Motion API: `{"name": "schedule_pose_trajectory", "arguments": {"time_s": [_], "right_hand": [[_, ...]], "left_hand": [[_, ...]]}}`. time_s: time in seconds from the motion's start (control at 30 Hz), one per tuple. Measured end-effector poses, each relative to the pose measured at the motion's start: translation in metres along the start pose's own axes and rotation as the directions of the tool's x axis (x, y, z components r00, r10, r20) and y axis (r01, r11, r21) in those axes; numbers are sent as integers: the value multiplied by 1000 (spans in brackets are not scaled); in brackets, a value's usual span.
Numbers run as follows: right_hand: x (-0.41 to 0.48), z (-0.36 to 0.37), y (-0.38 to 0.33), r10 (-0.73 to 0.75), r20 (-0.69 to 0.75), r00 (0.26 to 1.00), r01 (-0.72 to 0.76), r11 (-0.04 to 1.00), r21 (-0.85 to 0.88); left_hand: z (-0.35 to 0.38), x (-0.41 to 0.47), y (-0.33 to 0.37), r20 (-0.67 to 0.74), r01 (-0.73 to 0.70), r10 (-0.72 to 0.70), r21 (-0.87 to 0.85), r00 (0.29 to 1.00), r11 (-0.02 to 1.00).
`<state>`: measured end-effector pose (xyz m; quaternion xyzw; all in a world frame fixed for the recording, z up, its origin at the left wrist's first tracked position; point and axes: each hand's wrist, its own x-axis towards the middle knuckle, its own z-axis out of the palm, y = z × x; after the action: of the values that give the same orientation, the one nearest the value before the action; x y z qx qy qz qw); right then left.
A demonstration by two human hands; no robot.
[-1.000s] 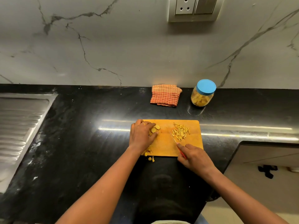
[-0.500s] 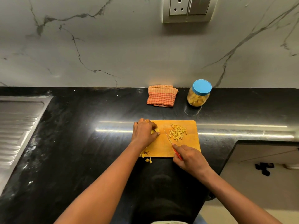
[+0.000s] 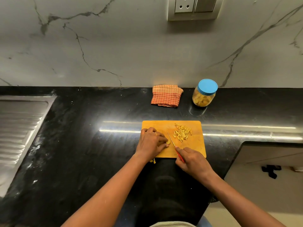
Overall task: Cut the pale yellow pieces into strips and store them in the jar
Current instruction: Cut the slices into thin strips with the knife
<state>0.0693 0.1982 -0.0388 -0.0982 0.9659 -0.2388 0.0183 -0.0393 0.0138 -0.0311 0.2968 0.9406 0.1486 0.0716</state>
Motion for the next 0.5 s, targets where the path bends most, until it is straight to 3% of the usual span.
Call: {"name": "schedule_pose_trajectory", "arguments": {"time_s": [0.27, 0.5], "right_hand": [[-1, 3, -1, 7, -17, 1000, -7, 1000, 17], [1, 6, -3, 11, -37, 999, -10, 999, 36]], "left_hand": [[15, -7, -5, -115, -26, 18, -68, 993, 997], [19, -9, -4, -122, -17, 8, -70, 993, 997]]}}
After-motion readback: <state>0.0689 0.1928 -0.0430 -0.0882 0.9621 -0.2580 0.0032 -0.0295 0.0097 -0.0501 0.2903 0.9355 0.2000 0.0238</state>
